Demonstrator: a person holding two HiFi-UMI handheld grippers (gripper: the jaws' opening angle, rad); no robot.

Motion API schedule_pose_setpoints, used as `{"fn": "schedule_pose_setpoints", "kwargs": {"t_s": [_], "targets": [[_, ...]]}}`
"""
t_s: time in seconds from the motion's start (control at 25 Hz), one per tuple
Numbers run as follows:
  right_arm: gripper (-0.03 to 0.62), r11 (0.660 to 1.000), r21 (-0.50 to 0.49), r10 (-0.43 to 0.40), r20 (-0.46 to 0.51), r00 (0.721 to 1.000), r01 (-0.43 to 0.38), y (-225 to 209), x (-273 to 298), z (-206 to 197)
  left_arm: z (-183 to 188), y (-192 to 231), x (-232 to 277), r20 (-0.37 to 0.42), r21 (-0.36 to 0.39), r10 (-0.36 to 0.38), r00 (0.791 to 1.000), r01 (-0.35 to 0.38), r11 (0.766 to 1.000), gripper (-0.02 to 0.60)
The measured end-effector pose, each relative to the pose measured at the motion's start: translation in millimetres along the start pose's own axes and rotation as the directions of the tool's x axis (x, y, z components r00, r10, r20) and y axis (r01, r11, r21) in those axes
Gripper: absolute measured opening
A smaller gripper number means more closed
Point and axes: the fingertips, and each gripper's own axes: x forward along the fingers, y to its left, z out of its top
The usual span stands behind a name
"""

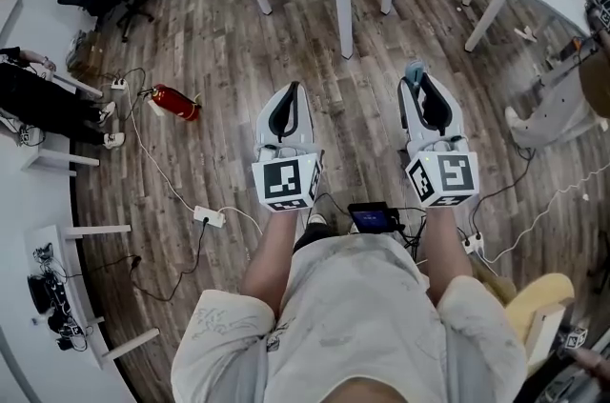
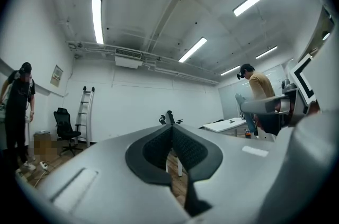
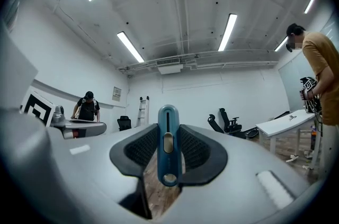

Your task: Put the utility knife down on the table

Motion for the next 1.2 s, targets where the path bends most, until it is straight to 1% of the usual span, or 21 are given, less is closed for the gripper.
{"fn": "schedule_pose_setpoints", "kwargs": {"t_s": [0.12,0.28,0.36,0.44,0.6,0.72,0.88,1.2], "targets": [[0.135,1.0,0.02,0.015,-0.009,1.0,-0.015,-29.6,-8.1,-16.6,-12.5,-31.4,10.8,-0.007,0.006,0.003,1.0,-0.003,1.0,0.02],[0.135,0.999,0.044,0.029,-0.012,1.0,-0.028,-66.9,-23.7,-20.7,-16.0,-74.7,20.2,-0.023,0.016,0.006,1.0,-0.006,1.0,0.02],[0.135,0.998,0.048,0.033,-0.009,0.999,-0.032,-71.5,-20.9,-20.3,-17.5,-77.1,25.3,-0.026,0.016,0.007,1.0,-0.007,1.0,0.02],[0.135,0.998,0.05,0.037,-0.007,0.999,-0.036,-70.1,-10.9,-20.4,-18.2,-69.6,33.2,-0.021,0.013,0.007,1.0,-0.006,1.0,0.02],[0.135,0.998,0.04,0.039,-0.01,0.999,-0.039,-77.9,14.5,-29.9,-28.3,-59.2,61.6,-0.016,0.006,0.005,1.0,-0.005,1.0,0.02],[0.135,0.999,0.029,0.034,-0.012,0.999,-0.034,-70.6,48.7,-35.1,-35.3,-32.2,85.4,-0.01,-0.002,-0.002,1.0,0.002,1.0,0.02],[0.135,0.999,0.016,0.035,-0.018,0.999,-0.034,-62.0,113.2,-37.0,-39.5,13.3,131.5,-0.001,-0.011,0.0,1.0,0.0,1.0,0.02],[0.137,0.999,-0.003,0.033,-0.04,0.999,-0.034,-25.2,284.9,-50.4,-59.0,145.6,243.2,-0.007,-0.046,-0.004,1.0,0.004,0.999,0.02]]}}
